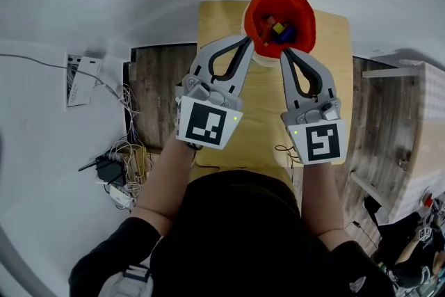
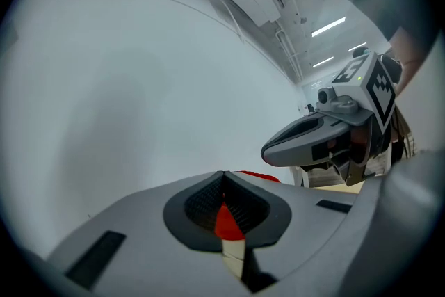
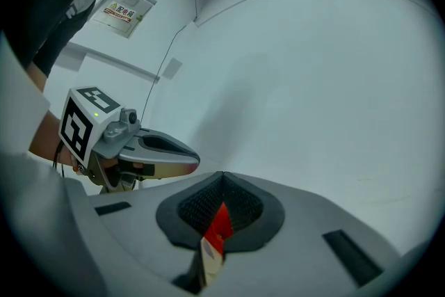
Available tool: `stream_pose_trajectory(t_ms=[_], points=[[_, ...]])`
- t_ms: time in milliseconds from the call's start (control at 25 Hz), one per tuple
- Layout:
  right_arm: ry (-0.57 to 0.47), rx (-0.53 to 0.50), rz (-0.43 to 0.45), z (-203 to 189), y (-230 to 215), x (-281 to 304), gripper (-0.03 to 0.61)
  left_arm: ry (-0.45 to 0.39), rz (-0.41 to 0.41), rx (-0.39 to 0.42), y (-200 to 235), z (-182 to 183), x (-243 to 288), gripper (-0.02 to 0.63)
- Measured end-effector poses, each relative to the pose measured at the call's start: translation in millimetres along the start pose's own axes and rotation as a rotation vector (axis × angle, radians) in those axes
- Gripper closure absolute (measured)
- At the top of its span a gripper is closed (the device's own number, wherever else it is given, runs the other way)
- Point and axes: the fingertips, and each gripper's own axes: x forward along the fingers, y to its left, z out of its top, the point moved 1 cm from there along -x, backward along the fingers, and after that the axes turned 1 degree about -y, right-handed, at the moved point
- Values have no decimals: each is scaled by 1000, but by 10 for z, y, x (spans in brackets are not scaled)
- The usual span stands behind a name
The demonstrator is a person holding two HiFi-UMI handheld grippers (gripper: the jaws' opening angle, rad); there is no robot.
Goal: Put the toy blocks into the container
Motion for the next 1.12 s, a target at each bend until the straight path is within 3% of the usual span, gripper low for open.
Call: stream_pose_trajectory(t_ms=[280,560,880,1120], points=[[-23,-6,35,111,380,-67,551,-7,17,21,20,37,-414,604],[-59,63,108,303,946,-71,551,5,46,-46,97,-41,-807,604],[-60,43,103,364,1120,-126,551,-15,47,-47,98,-3,-1052,604],[-23,48,111,206,1209,-84,551,7,32,-155,76,-193,-1075,604]])
